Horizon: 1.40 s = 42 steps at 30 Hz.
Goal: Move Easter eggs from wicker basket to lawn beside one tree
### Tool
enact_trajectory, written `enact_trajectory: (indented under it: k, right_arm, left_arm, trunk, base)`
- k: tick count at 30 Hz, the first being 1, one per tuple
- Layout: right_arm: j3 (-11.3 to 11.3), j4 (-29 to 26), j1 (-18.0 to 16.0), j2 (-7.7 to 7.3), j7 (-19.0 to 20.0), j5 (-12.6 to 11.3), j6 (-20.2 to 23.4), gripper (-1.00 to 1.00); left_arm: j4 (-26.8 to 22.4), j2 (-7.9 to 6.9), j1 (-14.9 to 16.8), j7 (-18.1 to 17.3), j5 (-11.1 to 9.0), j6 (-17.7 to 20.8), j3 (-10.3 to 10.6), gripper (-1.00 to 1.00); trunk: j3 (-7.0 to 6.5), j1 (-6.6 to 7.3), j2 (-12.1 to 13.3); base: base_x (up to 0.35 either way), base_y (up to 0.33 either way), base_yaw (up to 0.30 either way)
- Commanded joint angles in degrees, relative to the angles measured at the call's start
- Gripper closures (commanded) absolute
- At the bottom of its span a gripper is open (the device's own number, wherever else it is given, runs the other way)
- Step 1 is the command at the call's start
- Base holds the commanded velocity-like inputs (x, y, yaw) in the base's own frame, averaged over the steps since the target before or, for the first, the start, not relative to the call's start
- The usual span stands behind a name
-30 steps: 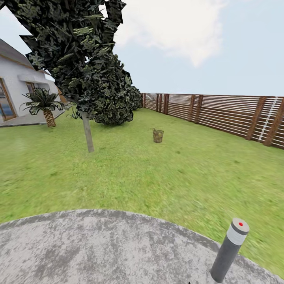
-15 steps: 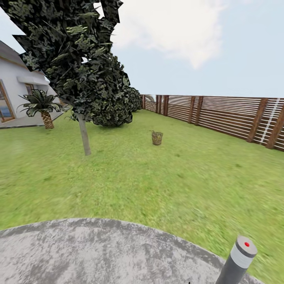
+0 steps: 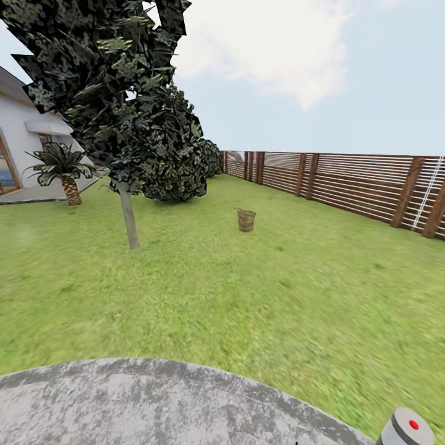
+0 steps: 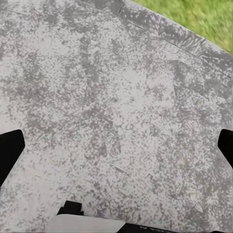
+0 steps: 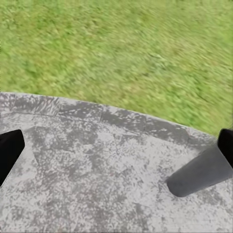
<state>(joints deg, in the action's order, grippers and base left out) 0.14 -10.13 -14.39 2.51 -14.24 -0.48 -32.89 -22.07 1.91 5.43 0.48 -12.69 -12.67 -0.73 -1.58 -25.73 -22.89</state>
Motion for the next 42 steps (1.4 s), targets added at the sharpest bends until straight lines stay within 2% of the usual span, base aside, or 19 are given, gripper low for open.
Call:
enact_trajectory:
  k: [1, 42]
  right_arm:
    - [0.04, 0.06, -0.02, 0.0, -0.17, -0.05, -0.16, -1.0]
    - [0.03, 0.02, -0.02, -0.1, -0.17, -0.01, -0.21, -1.0]
  left_arm:
    - [0.04, 0.02, 0.02, 0.05, -0.12, -0.17, -0.06, -1.0]
    - [0.03, 0.02, 0.02, 0.05, -0.06, -0.28, -0.06, -1.0]
  trunk:
    - [0.02, -0.05, -0.03]
    - [0.02, -0.05, -0.03]
  base:
    - [0.329, 0.097, 0.0]
    - [0.329, -0.005, 0.0]
